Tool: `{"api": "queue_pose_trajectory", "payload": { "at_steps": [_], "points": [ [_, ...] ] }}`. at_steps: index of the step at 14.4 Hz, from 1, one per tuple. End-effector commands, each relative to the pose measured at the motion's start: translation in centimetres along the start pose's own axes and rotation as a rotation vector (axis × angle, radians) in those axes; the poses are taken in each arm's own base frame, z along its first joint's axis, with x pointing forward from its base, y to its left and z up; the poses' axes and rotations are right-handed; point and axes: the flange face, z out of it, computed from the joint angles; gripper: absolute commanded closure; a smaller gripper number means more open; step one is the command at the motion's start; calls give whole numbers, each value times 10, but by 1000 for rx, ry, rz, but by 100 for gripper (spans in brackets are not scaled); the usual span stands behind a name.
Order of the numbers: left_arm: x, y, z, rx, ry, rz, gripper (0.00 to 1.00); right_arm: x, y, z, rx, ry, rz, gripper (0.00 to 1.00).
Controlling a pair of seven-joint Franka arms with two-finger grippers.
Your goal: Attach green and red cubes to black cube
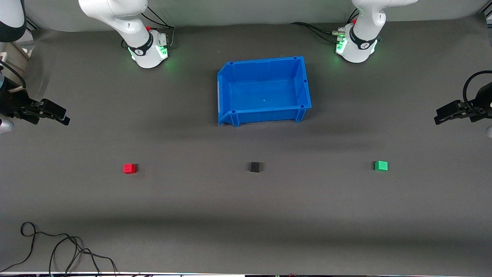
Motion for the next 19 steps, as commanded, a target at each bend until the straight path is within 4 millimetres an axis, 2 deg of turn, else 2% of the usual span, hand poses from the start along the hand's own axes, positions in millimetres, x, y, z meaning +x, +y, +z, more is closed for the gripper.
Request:
{"api": "queue_pose_trajectory", "payload": {
  "at_steps": [1, 5, 9, 11, 12, 14, 16, 17, 18, 19],
  "points": [
    [-3, 12, -4, -4, -1, 20, 2, 2, -3, -4, 2, -4, 17, 0],
    [-4, 3, 6, 4, -25, 11, 4, 4, -4, -5, 1, -1, 20, 0],
    [9, -17, 48, 9, -92, -136, 1, 4, -4, -5, 1, -1, 22, 0],
    [8, -22, 55, 23, -102, -175, 1, 4, -4, -5, 1, -1, 22, 0],
    [8, -42, 59, 6, -109, -255, 1, 3, -6, -5, 2, -1, 19, 0],
    [10, -57, 78, 26, -134, -384, 1, 4, -5, -4, 1, -2, 20, 0],
    [18, -63, 114, 71, -153, -438, 1, 3, -5, 2, 1, -16, 7, 0],
    [20, -67, 134, 95, -155, -468, 1, 5, -3, 15, -2, -36, 7, 0],
    [21, -71, 156, 106, -137, -583, 1, 11, -4, 33, -6, -55, 6, 0],
    [22, -72, 185, 136, -128, -695, 1, 22, -3, 53, -9, -57, 10, 0]
  ]
}}
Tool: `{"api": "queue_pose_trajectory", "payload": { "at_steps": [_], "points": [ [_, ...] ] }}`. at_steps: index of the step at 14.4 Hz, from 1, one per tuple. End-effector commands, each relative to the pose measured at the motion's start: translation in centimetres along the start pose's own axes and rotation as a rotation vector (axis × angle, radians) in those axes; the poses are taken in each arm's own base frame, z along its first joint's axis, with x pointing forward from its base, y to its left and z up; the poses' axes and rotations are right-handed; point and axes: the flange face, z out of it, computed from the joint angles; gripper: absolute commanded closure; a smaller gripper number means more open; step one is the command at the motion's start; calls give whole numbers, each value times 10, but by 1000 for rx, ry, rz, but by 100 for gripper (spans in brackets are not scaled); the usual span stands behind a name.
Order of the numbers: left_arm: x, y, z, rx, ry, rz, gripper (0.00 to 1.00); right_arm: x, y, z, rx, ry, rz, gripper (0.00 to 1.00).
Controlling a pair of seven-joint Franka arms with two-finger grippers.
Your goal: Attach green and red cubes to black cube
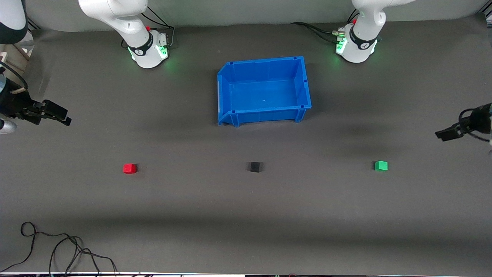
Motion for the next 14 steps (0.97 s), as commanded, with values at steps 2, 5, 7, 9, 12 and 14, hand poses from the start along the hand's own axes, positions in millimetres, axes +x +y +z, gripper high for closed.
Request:
{"api": "queue_pose_trajectory", "payload": {
  "at_steps": [2, 5, 7, 9, 12, 14],
  "points": [
    [10, 10, 84, 30, 52, -269, 1, 39, -3, 76, -17, -48, 9, 0],
    [29, 20, 127, -1, 62, -461, 3, 61, -7, 128, -30, -68, 8, 0],
    [39, 31, 161, -11, 59, -552, 2, 74, -6, 169, -41, -94, 15, 0],
    [48, 38, 183, -46, 67, -627, 2, 84, -5, 205, -48, -104, 23, 0],
    [48, 60, 196, -99, 42, -767, 2, 100, -9, 264, -43, -80, 29, 0],
    [45, 82, 212, -86, 30, -851, 3, 106, -8, 302, -38, -78, 38, 0]
  ]
}}
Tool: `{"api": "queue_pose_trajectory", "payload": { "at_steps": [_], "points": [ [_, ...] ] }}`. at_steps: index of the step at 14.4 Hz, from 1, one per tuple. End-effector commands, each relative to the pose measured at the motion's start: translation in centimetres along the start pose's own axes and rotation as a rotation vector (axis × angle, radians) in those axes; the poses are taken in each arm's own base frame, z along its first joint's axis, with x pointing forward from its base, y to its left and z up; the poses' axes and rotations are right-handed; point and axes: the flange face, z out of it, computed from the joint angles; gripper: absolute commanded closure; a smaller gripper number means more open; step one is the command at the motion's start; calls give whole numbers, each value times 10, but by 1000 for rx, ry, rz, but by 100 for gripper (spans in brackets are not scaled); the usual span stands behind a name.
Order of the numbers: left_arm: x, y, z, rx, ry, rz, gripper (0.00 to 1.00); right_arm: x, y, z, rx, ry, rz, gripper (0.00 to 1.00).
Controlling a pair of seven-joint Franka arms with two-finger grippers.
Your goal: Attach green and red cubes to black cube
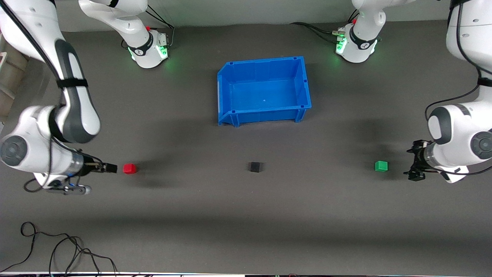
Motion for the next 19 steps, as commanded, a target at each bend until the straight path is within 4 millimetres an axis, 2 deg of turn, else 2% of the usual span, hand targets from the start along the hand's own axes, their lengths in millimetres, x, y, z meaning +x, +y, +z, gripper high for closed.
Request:
{"api": "queue_pose_trajectory", "payload": {
  "at_steps": [1, 3, 5, 6, 8, 9, 10, 12, 16, 19],
  "points": [
    [-19, 18, 15, 10, -1, -105, 3, 14, -7, 44, 11, 7, 25, 0],
    [-21, 19, 26, 22, -9, -129, 4, 17, -9, 66, 8, 16, 24, 0],
    [-41, 30, 29, 22, -8, -179, 4, 18, -17, 79, 44, 12, 42, 0],
    [-49, 33, 35, 28, -7, -188, 4, 15, -29, 85, 43, 8, 27, 0],
    [-58, 38, 46, 22, 0, -176, 3, 6, -29, 99, 41, 14, 21, 0],
    [-59, 38, 53, 19, 7, -166, 4, 3, -28, 105, 40, 24, 17, 0],
    [-60, 37, 62, 22, 6, -162, 12, 1, -27, 112, 38, 33, 15, 0],
    [-61, 37, 64, 30, 21, -111, 28, -1, -22, 118, 36, 57, -7, 0],
    [-53, 37, 57, 23, 27, -105, 27, -11, -18, 127, 35, 34, -17, 0],
    [-53, 36, 56, 29, 26, -106, 23, -19, -18, 132, 34, 18, -20, 0]
  ]
}}
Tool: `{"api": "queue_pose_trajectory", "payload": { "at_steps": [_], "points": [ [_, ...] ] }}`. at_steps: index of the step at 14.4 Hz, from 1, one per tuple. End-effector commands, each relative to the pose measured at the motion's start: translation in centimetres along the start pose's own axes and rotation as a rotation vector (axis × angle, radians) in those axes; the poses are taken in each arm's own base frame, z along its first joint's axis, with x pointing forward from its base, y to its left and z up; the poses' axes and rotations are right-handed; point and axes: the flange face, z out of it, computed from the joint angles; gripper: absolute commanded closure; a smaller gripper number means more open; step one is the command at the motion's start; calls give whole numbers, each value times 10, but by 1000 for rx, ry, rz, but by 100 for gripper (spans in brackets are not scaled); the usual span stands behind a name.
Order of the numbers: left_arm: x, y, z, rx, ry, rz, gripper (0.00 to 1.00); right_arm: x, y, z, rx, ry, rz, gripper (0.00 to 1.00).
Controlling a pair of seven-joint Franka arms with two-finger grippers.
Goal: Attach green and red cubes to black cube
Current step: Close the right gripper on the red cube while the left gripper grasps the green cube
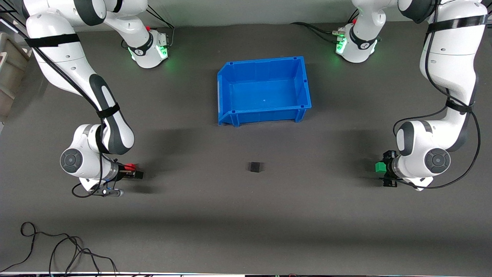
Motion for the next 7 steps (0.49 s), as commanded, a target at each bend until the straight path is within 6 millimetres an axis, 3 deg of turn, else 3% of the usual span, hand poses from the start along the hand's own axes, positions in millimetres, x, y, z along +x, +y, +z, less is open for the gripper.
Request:
{"api": "queue_pose_trajectory", "payload": {
  "at_steps": [1, 3, 7],
  "points": [
    [4, -1, -6, 8, 12, 3, 23, -9, 1, -4, 17, 3, -17, 0],
    [3, -1, -8, 8, 12, 9, 30, -9, 1, -3, 17, 2, -22, 0],
    [7, -2, -9, 7, 14, -13, 72, -12, 7, 0, 13, -6, -34, 17]
  ]
}}
